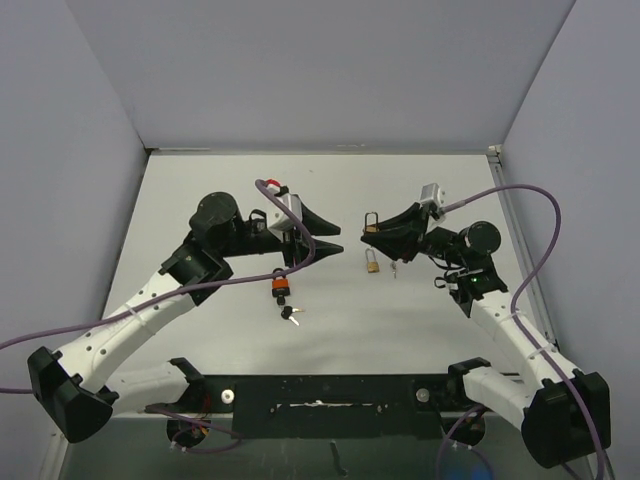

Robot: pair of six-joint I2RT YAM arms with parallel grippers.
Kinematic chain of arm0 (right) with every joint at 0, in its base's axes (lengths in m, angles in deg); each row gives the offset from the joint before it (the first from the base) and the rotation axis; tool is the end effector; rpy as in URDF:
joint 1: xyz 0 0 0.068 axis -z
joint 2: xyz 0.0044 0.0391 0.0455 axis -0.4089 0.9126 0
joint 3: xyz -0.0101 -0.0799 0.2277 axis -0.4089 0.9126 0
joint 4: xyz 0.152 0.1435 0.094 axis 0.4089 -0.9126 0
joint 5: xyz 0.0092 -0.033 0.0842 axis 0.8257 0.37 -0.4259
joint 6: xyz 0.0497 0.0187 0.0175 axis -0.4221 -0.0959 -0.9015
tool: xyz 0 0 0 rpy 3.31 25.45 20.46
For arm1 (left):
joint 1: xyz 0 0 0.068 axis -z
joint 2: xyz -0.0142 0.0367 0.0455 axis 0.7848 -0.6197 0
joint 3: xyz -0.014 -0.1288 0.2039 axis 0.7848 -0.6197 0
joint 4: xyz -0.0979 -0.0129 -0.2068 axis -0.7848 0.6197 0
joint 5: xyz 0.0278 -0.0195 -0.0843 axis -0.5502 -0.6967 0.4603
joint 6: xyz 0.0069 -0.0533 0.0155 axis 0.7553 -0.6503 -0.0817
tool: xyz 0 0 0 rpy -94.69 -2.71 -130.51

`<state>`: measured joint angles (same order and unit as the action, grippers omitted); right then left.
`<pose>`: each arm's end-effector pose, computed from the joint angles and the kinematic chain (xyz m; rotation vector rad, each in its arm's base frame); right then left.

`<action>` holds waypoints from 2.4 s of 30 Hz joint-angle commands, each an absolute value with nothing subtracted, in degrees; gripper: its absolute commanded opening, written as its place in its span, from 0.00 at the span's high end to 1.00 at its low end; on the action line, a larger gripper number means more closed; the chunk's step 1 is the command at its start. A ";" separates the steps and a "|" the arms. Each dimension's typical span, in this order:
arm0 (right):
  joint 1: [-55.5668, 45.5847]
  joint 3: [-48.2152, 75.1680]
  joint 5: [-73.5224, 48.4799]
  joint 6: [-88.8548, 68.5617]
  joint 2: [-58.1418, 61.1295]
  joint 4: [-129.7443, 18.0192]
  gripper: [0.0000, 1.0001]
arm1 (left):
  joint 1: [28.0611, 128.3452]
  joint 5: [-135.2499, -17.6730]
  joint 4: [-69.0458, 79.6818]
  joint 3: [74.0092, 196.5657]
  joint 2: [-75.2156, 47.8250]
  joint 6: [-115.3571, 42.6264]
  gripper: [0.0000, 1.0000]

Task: Lock with the key
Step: Lock the lock.

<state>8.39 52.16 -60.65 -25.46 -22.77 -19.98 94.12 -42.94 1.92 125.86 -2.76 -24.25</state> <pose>0.1873 0.0860 0.3177 -0.8010 1.3019 1.1631 0.1558 -0.1772 0.3829 1.1268 1.1809 -1.1157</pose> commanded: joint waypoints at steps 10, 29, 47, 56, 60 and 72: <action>7.46 52.72 -64.39 -28.34 -26.61 -14.40 1.00 | 92.48 -43.41 -7.51 128.68 -7.99 -31.34 0.66; 1.13 52.72 -59.04 -20.18 -28.06 -21.86 1.00 | 92.46 -37.00 -17.88 127.70 -8.81 -37.58 0.66; 0.08 52.11 -57.76 -19.20 -28.19 -22.90 1.00 | 92.53 -34.90 -17.16 127.70 -11.07 -38.54 0.77; 0.06 51.93 -57.03 -18.81 -28.45 -23.32 1.00 | 92.49 -33.82 -17.62 127.51 -12.12 -39.35 0.88; 0.06 51.97 -56.74 -18.76 -28.51 -23.37 1.00 | 92.52 -33.83 -17.56 127.50 -12.03 -39.24 0.98; 0.06 52.11 -59.23 -20.67 -28.15 -20.02 1.00 | 92.51 -32.75 -16.66 127.92 -11.25 -38.77 1.00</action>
